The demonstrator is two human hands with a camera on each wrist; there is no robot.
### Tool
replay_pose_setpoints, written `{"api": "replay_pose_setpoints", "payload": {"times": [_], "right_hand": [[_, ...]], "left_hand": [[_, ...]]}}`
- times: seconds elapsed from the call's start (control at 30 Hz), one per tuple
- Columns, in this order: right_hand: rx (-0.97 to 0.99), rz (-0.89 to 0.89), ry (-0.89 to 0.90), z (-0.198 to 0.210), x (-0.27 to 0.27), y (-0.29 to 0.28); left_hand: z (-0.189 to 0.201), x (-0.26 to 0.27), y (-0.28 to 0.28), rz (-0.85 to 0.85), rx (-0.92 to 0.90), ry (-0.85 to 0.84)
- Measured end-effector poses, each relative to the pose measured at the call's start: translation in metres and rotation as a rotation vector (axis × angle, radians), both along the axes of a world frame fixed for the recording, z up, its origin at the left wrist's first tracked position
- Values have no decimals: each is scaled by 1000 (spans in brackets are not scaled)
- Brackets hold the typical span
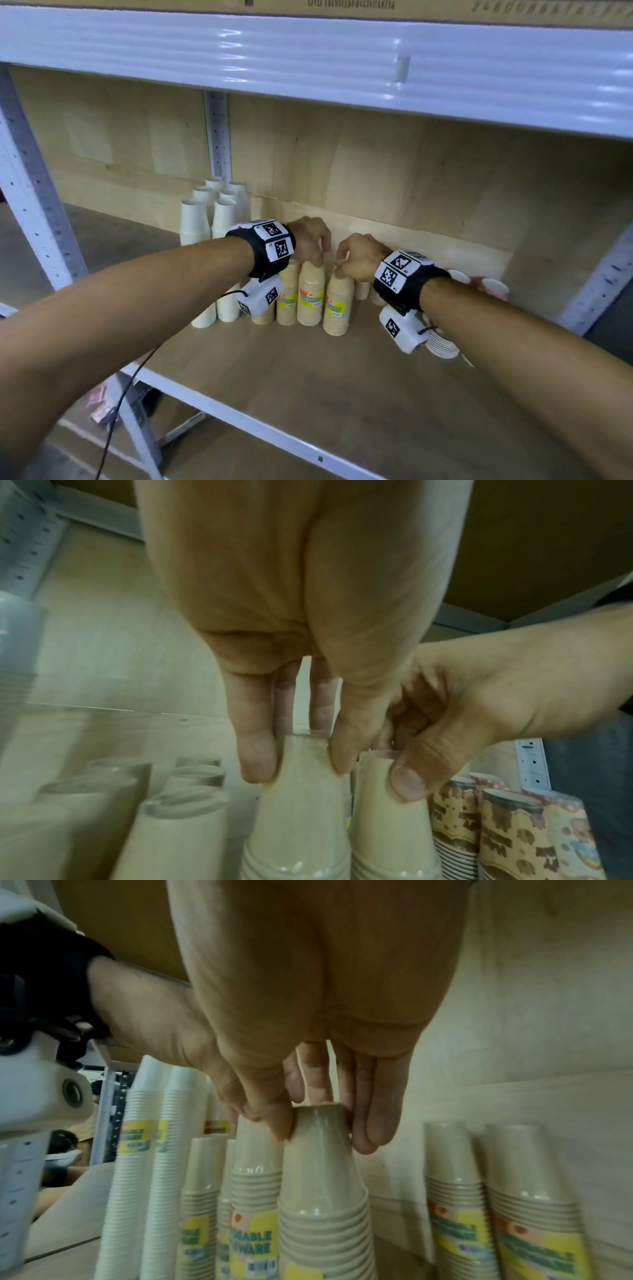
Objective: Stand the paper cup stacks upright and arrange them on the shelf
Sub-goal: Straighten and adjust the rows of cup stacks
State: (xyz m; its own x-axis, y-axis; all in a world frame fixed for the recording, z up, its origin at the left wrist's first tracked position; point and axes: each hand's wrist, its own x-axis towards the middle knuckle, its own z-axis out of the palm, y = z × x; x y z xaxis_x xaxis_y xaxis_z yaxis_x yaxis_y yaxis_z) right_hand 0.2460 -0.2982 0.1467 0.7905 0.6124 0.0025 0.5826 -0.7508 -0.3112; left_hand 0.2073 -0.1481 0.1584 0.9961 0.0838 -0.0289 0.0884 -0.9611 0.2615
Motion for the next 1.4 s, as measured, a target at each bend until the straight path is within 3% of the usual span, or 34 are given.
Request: {"api": "replay_pose_setpoints", "payload": {"times": [0.33, 0.7, 1.4], "right_hand": [[-22, -182, 7, 0, 42, -33], [-35, -223, 46, -6, 73, -52], [-31, -158, 81, -17, 98, -54]], "left_hand": [[1, 67, -11, -43, -4, -60], [-13, 119, -14, -30, -57, -54], [-30, 136, -11, -32, -128, -27]]}}
